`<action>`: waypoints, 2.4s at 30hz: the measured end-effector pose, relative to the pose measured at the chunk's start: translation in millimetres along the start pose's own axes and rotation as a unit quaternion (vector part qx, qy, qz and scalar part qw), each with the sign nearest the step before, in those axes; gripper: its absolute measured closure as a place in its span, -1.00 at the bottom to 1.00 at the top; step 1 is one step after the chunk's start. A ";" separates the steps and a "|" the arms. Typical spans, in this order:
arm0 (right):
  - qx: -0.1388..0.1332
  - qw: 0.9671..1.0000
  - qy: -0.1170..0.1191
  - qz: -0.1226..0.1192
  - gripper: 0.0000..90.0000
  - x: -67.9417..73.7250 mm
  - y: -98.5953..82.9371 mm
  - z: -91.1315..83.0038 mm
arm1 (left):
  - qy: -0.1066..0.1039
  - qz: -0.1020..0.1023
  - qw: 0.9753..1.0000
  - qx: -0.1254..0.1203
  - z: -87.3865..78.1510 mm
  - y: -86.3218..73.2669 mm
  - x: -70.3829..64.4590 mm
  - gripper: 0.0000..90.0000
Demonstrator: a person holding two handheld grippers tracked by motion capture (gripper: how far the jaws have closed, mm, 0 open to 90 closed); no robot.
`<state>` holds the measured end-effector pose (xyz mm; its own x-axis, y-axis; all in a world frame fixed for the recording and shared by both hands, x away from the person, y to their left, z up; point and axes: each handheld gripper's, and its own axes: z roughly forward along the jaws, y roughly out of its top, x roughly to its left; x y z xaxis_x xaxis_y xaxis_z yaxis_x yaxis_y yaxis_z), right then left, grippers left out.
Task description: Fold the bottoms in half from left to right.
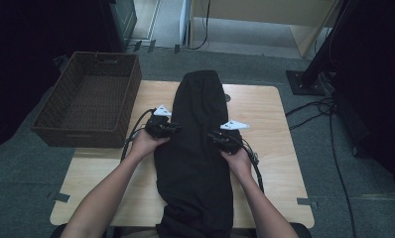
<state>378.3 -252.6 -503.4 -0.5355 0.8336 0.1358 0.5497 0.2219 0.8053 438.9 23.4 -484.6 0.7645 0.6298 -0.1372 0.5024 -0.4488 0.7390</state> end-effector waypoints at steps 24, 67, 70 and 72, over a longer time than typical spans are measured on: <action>0.031 0.999 -0.031 -0.025 0.66 11.4 -17.6 9.9 | -0.006 0.011 1.000 0.027 1.3 -39.4 -19.6 0.61; 0.044 0.999 -0.026 0.003 0.66 5.1 3.1 26.4 | -0.018 0.027 0.999 0.041 25.7 -6.1 -8.6 0.71; 0.036 0.999 -0.028 -0.010 0.67 5.1 -1.0 27.0 | -0.017 0.030 0.999 0.042 28.2 -10.1 -9.2 0.71; 0.036 0.999 -0.030 -0.015 0.67 6.7 -2.0 26.7 | -0.020 0.025 0.999 0.039 27.0 -12.0 -8.7 0.71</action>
<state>390.6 -234.0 -519.5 -0.5143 0.8542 0.0760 0.5799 0.2810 0.7647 437.2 6.2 -510.1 0.8042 0.5804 -0.1279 0.4915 -0.5284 0.6922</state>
